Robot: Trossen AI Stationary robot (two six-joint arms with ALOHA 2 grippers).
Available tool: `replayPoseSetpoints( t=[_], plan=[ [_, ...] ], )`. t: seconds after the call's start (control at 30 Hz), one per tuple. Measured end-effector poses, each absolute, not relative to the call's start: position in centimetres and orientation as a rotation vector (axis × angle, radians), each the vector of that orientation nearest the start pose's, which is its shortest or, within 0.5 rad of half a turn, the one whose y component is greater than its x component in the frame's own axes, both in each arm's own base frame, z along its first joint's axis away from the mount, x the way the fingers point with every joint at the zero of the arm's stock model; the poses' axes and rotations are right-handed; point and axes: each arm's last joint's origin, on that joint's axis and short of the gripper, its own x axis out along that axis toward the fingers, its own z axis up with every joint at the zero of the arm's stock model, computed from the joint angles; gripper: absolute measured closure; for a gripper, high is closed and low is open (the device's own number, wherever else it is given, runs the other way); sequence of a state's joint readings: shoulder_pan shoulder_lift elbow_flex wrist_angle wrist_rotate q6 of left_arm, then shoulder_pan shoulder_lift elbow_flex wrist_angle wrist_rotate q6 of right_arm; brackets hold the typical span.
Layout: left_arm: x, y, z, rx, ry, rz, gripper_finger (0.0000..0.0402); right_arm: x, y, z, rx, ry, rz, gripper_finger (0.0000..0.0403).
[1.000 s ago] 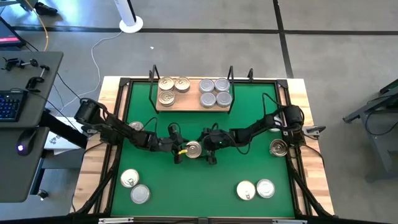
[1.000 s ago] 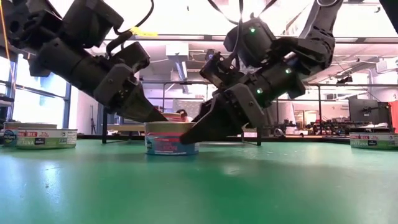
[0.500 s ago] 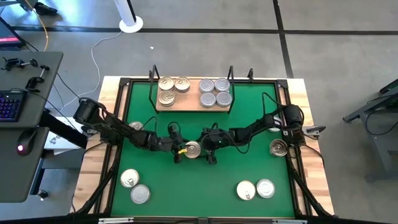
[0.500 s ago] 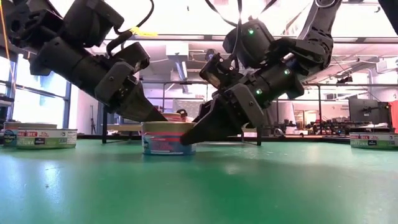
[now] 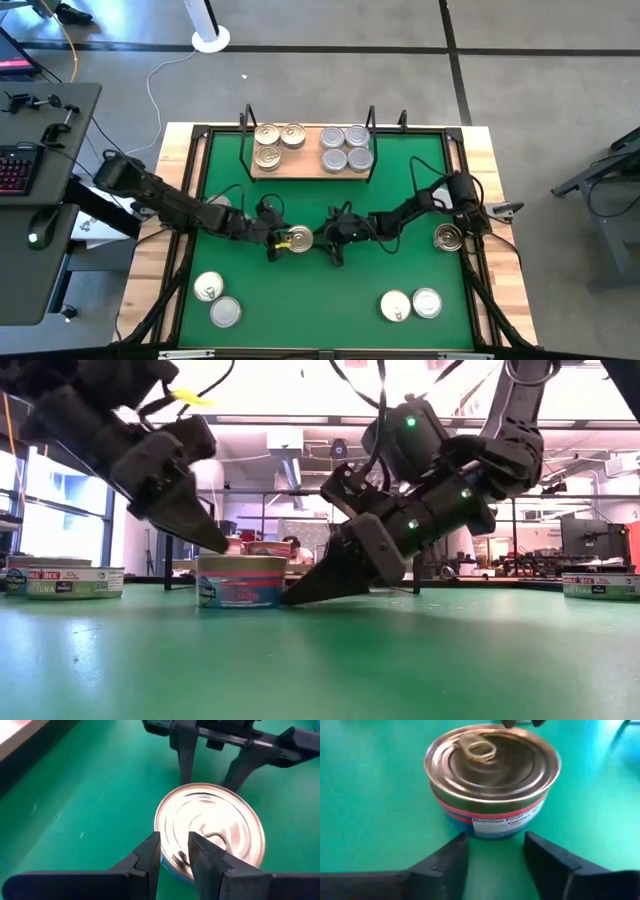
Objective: Stack canned seafood by type on shelf
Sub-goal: Put the blue/pink tuna can on the shelf and align with the other blue/pink tuna can
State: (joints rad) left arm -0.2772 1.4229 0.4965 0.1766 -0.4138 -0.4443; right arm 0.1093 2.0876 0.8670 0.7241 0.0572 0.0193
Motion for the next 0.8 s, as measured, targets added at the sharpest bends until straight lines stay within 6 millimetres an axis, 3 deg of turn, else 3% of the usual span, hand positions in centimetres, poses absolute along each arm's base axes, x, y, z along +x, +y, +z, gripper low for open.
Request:
replayPoseSetpoints(
  t=[0.23, 0.53, 0.67, 0.8],
  plan=[
    [22.8, -6.0, 15.2, -0.138, 0.646, 0.312, 0.0316, 37.4, 4.1, 9.8, -0.005, 0.434, -0.014, 0.0270],
    [22.5, -6.8, 15.4, -0.149, 0.606, 0.351, 0.0316, 36.6, 4.2, 13.1, -0.054, 0.459, 0.006, 0.0271],
    [22.4, -7.3, 15.4, -0.145, 0.604, 0.342, 0.0316, 36.5, 4.3, 13.9, -0.052, 0.458, 0.044, 0.0235],
    [21.9, -7.8, 16.3, -0.177, 0.574, 0.295, 0.0316, 36.5, 4.5, 13.3, -0.049, 0.485, 0.089, 0.0154]
  ],
)
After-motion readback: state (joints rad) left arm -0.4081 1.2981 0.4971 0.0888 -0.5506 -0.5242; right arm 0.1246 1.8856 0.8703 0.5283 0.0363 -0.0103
